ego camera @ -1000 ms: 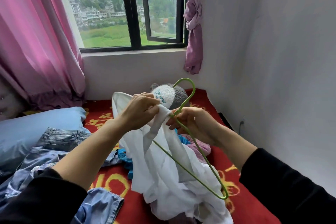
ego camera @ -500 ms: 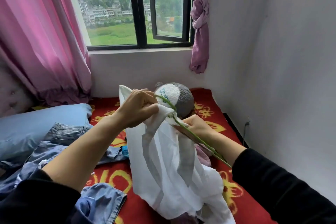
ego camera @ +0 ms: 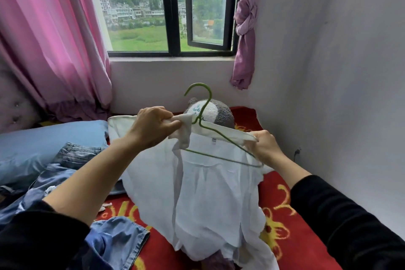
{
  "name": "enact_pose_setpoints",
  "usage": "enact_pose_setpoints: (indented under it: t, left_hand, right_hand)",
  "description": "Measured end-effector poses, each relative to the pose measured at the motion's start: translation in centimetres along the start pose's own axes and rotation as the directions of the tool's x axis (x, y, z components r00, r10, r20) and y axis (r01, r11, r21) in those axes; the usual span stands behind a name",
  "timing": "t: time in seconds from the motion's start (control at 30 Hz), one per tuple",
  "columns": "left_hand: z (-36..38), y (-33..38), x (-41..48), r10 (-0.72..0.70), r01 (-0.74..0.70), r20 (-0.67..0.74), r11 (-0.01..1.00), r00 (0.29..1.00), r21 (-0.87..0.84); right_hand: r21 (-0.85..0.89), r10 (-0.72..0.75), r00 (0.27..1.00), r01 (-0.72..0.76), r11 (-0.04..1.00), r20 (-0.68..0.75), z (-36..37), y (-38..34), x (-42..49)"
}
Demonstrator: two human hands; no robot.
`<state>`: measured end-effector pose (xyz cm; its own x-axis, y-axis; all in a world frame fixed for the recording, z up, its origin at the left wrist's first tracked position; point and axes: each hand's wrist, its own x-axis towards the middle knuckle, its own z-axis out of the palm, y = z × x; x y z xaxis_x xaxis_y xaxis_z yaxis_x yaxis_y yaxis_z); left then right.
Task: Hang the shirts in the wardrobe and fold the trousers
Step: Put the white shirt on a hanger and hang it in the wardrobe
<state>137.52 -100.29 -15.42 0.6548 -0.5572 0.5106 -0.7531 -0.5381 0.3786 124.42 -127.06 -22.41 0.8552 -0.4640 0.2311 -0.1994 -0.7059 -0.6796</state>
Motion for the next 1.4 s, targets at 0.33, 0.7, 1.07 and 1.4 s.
enact_pose_setpoints:
  t: [0.33,0.7,1.07,1.4]
  left_hand:
    - [1.0,-1.4,-0.6,0.049,-0.024,-0.108,0.975,0.993,0.219]
    - [1.0,-1.8,-1.4,-0.141,0.162,-0.142,0.976,0.980,0.146]
    - [-8.7,-2.7,-1.2,-0.249,0.217,-0.279,0.966,0.928,-0.141]
    - [-19.9,-0.6,-5.6,-0.257,0.204,-0.375,0.963,0.891,-0.176]
  right_hand:
    - [-0.401,-0.276,0.955,0.298,0.866,0.111,0.2,0.7,-1.0]
    - [0.314,0.325,0.943,-0.329,0.891,0.067,-0.3,-6.0,1.0]
    - [0.028,-0.294,0.934,0.306,0.952,-0.203,-0.2,-17.1,1.2]
    - [-0.267,-0.641,0.753,0.593,0.759,-0.148,-1.3,-29.9,-0.8]
